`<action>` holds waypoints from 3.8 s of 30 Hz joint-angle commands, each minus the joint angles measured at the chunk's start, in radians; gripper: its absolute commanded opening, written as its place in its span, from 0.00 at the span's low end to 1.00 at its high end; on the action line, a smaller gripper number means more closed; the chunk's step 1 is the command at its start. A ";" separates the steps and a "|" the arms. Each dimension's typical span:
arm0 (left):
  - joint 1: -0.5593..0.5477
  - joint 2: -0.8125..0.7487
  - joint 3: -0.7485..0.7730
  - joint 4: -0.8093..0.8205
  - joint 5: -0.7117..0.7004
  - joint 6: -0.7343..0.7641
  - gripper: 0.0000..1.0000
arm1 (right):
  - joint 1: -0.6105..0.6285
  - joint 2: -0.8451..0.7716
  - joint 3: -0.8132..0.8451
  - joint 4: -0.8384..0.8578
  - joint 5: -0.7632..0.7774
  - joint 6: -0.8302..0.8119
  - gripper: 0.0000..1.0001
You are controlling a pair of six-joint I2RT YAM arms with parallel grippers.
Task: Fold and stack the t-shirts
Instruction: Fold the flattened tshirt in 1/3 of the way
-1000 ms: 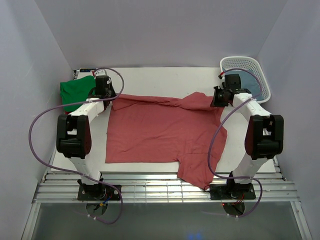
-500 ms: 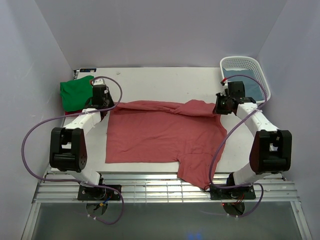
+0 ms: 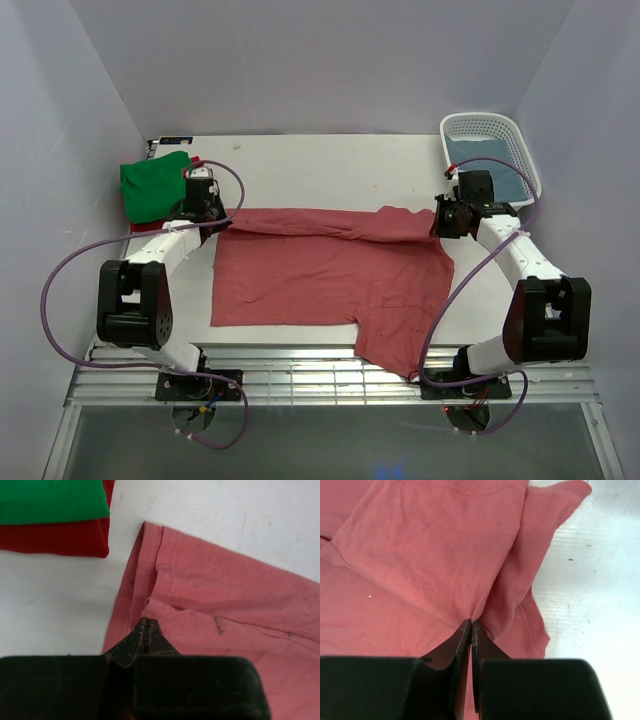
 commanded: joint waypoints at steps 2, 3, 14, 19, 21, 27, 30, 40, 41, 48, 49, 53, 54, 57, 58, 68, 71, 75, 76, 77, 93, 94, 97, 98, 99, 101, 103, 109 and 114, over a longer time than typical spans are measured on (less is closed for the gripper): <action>0.005 0.051 0.059 -0.160 -0.030 -0.014 0.00 | 0.001 -0.008 0.001 -0.080 0.072 -0.012 0.08; 0.005 0.064 0.084 -0.185 -0.062 -0.022 0.00 | 0.001 0.000 0.001 -0.093 0.089 -0.011 0.08; 0.005 0.033 0.108 -0.275 -0.124 -0.060 0.46 | 0.001 0.085 0.068 -0.145 0.209 0.017 0.38; 0.005 -0.015 0.141 -0.219 -0.113 -0.079 0.44 | 0.001 0.081 0.114 -0.029 0.149 0.017 0.40; 0.007 0.010 0.159 -0.185 -0.073 -0.082 0.41 | 0.001 0.136 0.166 -0.004 0.140 0.017 0.41; 0.005 0.148 0.240 -0.185 0.013 -0.113 0.30 | 0.001 0.336 0.346 -0.002 0.145 0.023 0.40; 0.004 0.211 0.257 -0.177 0.034 -0.119 0.28 | 0.001 0.426 0.419 -0.010 0.151 0.012 0.40; 0.004 0.275 0.274 -0.167 0.014 -0.103 0.24 | 0.001 0.566 0.493 -0.019 0.131 0.008 0.38; 0.004 0.277 0.276 -0.168 0.010 -0.100 0.24 | 0.001 0.572 0.496 -0.019 0.132 0.008 0.38; 0.004 0.283 0.276 -0.167 0.005 -0.091 0.23 | 0.001 0.557 0.489 -0.008 0.115 -0.009 0.14; 0.004 0.281 0.273 -0.167 0.005 -0.094 0.23 | 0.001 0.531 0.481 -0.005 0.114 -0.009 0.12; 0.004 0.274 0.262 -0.167 0.007 -0.094 0.22 | 0.001 0.453 0.427 -0.002 0.068 -0.017 0.11; 0.004 0.272 0.257 -0.168 0.007 -0.094 0.22 | 0.001 0.433 0.403 -0.010 0.063 -0.018 0.11; 0.005 0.265 0.254 -0.167 0.011 -0.094 0.22 | 0.004 0.338 0.341 -0.022 0.019 -0.014 0.11; 0.005 0.263 0.254 -0.167 0.017 -0.094 0.22 | 0.006 0.281 0.291 -0.022 0.004 -0.011 0.11; -0.027 0.190 0.207 -0.160 0.082 -0.116 0.20 | 0.053 -0.021 -0.010 -0.126 -0.043 0.084 0.11; -0.064 0.137 0.178 -0.160 0.074 -0.114 0.20 | 0.094 -0.106 -0.079 -0.177 -0.033 0.126 0.11; -0.122 0.055 0.141 -0.162 0.067 -0.123 0.21 | 0.170 -0.211 -0.148 -0.247 0.025 0.190 0.11; -0.130 0.027 0.135 -0.162 0.065 -0.125 0.21 | 0.182 -0.253 -0.165 -0.267 0.051 0.204 0.11; -0.140 0.012 0.128 -0.162 0.062 -0.126 0.22 | 0.200 -0.273 -0.182 -0.275 0.060 0.216 0.11; -0.187 -0.111 0.039 -0.186 0.034 -0.128 0.22 | 0.246 -0.417 -0.251 -0.405 0.137 0.252 0.39; -0.185 -0.114 0.041 -0.188 0.034 -0.128 0.22 | 0.246 -0.408 -0.246 -0.380 0.129 0.250 0.42; -0.185 -0.114 0.049 -0.200 0.030 -0.120 0.22 | 0.246 -0.358 -0.225 -0.254 0.081 0.245 0.44; -0.185 -0.116 0.049 -0.203 0.028 -0.120 0.22 | 0.246 -0.339 -0.225 -0.220 0.071 0.245 0.44; -0.187 -0.119 0.050 -0.205 0.024 -0.117 0.21 | 0.246 -0.321 -0.228 -0.187 0.063 0.250 0.44; -0.185 -0.128 0.049 -0.214 0.021 -0.116 0.22 | 0.245 -0.267 -0.237 -0.087 0.056 0.252 0.44; -0.185 -0.137 0.038 -0.222 0.014 -0.113 0.22 | 0.245 -0.218 -0.255 -0.016 0.053 0.253 0.43; -0.185 -0.185 -0.008 -0.236 0.001 -0.108 0.23 | 0.245 -0.080 -0.246 0.154 0.023 0.247 0.43; -0.185 -0.225 -0.036 -0.236 0.001 -0.108 0.29 | 0.246 0.005 -0.225 0.231 -0.010 0.249 0.43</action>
